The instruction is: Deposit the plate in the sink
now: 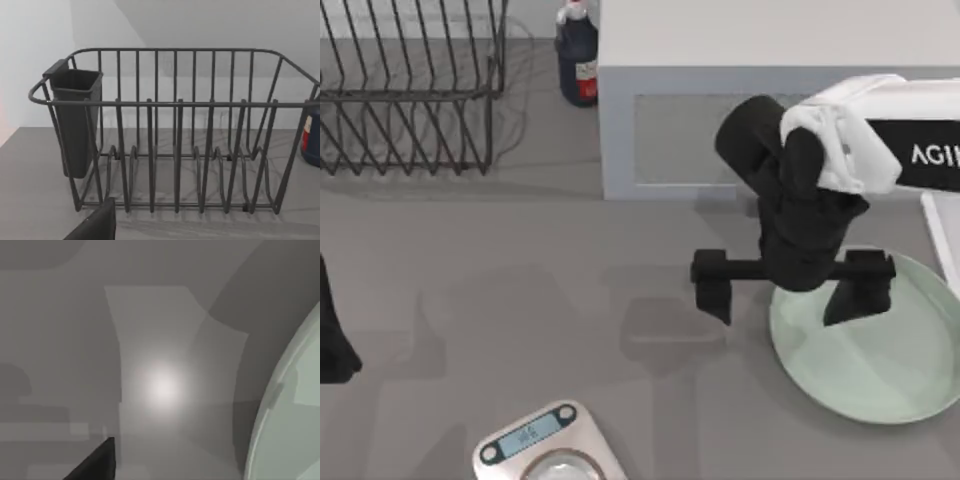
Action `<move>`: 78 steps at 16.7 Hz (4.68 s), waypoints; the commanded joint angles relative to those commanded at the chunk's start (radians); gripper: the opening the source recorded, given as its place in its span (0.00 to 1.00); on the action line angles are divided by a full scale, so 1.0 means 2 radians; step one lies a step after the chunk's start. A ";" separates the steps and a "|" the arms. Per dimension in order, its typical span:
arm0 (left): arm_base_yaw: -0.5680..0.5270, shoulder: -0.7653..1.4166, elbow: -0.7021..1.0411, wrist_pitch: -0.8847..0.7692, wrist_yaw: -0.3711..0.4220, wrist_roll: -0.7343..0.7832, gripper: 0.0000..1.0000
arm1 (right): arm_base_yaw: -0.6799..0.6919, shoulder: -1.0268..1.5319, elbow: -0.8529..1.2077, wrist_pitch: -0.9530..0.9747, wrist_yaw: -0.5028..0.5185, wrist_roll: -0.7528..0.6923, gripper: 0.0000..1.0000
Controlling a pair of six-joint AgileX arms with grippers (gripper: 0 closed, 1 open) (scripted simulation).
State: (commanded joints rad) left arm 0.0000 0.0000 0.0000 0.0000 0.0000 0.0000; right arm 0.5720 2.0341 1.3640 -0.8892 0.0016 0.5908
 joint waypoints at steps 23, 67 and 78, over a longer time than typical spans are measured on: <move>0.000 0.000 0.000 0.000 0.000 0.000 1.00 | 0.002 0.034 -0.043 0.071 0.000 0.002 0.00; 0.000 0.000 0.000 0.000 0.000 0.000 1.00 | -0.199 0.122 0.720 -0.419 0.013 -0.193 0.00; 0.000 0.000 0.000 0.000 0.000 0.000 1.00 | -0.327 0.338 0.768 -0.434 0.004 -0.325 0.00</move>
State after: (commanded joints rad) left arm 0.0000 0.0000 0.0000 0.0000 0.0000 0.0000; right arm -0.0826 2.7098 2.8999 -1.7576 0.0098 -0.0584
